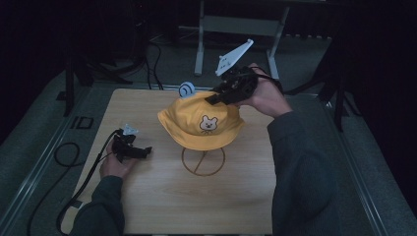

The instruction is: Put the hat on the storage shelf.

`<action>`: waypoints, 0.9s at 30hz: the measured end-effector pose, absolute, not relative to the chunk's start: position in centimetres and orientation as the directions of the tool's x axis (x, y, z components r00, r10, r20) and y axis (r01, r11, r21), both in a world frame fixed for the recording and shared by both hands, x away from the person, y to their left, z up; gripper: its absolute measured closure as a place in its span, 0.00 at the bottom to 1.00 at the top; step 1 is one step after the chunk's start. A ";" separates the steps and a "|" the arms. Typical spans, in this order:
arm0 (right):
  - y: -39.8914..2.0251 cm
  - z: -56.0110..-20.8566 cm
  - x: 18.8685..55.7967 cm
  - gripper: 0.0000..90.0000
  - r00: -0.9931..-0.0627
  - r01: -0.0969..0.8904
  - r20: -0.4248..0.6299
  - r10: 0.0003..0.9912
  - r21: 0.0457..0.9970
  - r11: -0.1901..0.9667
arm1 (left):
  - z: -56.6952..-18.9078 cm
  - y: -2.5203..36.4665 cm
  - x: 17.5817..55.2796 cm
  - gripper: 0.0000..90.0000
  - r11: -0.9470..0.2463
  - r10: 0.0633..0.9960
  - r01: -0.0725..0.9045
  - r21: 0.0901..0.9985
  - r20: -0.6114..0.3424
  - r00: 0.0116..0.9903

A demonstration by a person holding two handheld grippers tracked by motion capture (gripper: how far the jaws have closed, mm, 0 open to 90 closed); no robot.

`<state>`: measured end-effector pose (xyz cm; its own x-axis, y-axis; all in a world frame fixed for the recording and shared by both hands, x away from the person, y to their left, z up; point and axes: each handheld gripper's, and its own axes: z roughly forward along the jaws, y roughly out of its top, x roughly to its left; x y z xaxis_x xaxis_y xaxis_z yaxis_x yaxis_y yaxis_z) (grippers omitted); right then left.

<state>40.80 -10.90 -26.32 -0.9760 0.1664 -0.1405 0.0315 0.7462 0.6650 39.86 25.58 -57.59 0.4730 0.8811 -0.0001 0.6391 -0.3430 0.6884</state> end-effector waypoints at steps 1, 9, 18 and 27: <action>-10.8 -26.4 40.8 0.84 -0.976 0.031 -0.139 0.166 0.666 0.745 | -57.6 25.6 39.9 0.02 -0.343 0.881 0.639 0.689 0.000 0.473; -10.0 -27.0 41.1 0.76 -0.971 0.039 -0.149 0.186 0.668 0.743 | -57.6 25.6 39.9 0.02 -0.343 0.881 0.639 0.689 0.000 0.473; -9.7 -27.4 41.1 0.53 -0.967 0.054 -0.155 0.202 0.651 0.757 | -57.6 25.6 39.9 0.02 -0.343 0.881 0.639 0.689 0.000 0.473; -9.8 -27.5 41.0 0.34 -0.951 0.087 -0.177 0.254 0.635 0.768 | -57.6 25.6 39.9 0.02 -0.343 0.881 0.639 0.689 0.000 0.473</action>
